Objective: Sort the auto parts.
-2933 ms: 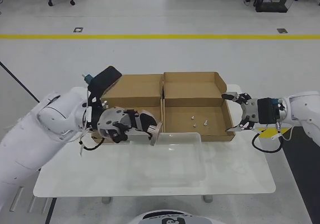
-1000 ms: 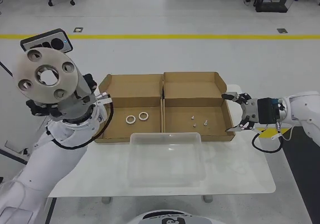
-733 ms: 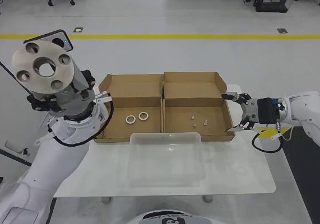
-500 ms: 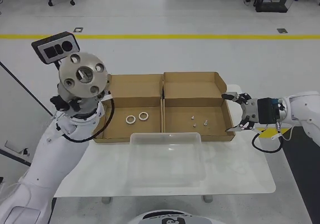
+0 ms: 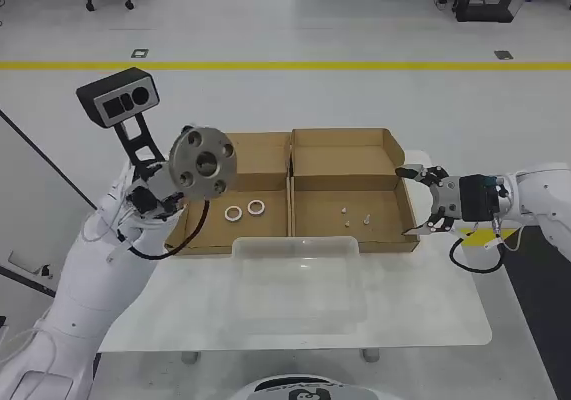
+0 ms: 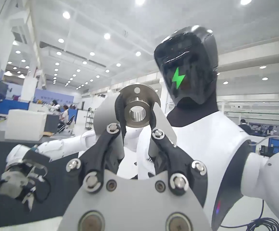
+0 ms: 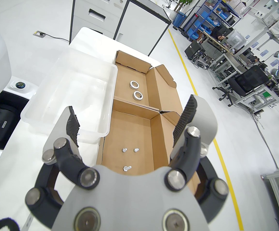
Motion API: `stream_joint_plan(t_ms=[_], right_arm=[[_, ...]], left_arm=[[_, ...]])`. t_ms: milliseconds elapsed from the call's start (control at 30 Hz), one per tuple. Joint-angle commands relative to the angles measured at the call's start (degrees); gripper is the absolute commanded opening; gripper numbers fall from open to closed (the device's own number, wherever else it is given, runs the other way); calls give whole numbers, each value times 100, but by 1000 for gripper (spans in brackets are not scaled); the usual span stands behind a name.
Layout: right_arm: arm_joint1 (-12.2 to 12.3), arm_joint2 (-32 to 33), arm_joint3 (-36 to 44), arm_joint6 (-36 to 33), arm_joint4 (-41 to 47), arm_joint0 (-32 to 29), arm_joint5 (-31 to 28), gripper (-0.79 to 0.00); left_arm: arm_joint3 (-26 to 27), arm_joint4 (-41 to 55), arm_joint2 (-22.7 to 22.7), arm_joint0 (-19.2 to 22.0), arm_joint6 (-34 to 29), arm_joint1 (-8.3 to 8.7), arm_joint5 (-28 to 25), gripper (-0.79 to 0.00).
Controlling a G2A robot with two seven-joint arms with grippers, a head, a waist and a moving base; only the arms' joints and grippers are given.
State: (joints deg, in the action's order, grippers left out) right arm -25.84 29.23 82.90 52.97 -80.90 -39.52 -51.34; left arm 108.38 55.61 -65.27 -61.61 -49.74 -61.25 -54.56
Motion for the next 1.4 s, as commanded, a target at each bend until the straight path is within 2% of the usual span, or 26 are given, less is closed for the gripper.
stream_joint_plan(t_ms=[0,133,333,667,900,1033,1233,1367], right_arm=[[0,0,0,0,0,0,0,0],[0,0,0,0,0,0,0,0],[0,0,0,0,0,0,0,0],[0,0,0,0,0,0,0,0],[0,0,0,0,0,0,0,0],[0,0,0,0,0,0,0,0],[0,0,0,0,0,0,0,0],[0,0,0,0,0,0,0,0]], left_arm=[[72,444,43,6,48,-31,-47,-785],[157,952,43,9,36,-95,-34,-785],[192,1109,-76,-12,-89,-192,90,-785],[-81,-119,-305,-65,-529,-237,530,-785],[-115,-599,-343,-86,-586,-240,588,-785],[-3,-333,-275,-96,-548,-261,549,-785],[172,732,-140,-121,-468,-352,469,-785],[180,901,-214,-121,-562,-407,563,-785]])
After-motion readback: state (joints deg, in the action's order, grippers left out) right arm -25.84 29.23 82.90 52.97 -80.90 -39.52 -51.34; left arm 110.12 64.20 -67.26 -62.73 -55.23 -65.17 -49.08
